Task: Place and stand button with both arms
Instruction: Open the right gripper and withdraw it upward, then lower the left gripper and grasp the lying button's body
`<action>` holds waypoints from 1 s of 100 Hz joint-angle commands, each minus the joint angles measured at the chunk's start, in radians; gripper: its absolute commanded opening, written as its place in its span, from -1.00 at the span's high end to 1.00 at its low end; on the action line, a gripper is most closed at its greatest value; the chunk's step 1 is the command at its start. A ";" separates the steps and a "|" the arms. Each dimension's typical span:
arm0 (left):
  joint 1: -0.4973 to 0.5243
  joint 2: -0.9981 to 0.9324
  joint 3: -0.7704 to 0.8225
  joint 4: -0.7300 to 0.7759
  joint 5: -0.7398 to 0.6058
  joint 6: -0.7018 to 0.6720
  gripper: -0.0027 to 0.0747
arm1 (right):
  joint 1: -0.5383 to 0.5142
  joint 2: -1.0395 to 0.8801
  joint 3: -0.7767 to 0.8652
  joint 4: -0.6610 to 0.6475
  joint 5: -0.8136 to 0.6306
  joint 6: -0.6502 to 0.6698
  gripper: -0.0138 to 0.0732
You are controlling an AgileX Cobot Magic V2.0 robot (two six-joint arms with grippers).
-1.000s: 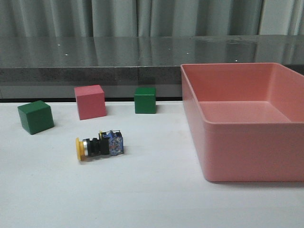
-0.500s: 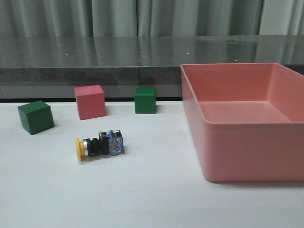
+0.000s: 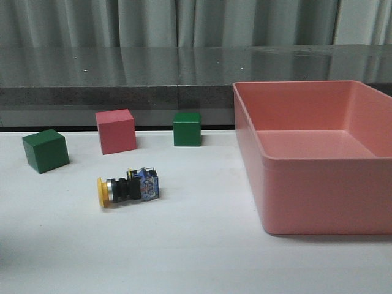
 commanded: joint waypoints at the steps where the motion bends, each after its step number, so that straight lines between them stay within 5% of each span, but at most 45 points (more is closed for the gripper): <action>1: -0.018 0.069 -0.057 -0.053 -0.098 0.108 -0.53 | -0.005 0.000 -0.024 0.004 -0.070 -0.001 0.82; 40: -0.074 0.321 -0.188 -0.463 -0.034 1.070 -0.53 | -0.005 0.000 -0.017 0.004 -0.070 -0.001 0.82; 55: -0.074 0.379 -0.186 -0.857 0.027 1.635 -0.53 | -0.005 0.000 -0.017 0.004 -0.070 -0.001 0.82; 69: -0.057 0.445 -0.185 -1.256 0.120 2.022 -0.53 | -0.005 0.000 -0.017 0.004 -0.070 -0.001 0.82; 81: -0.017 0.503 -0.185 -1.444 0.261 2.193 -0.53 | -0.005 0.000 -0.017 0.004 -0.070 -0.001 0.82; 100: 0.072 0.607 -0.185 -1.461 0.609 2.292 -0.53 | -0.005 0.000 -0.017 0.004 -0.070 -0.001 0.82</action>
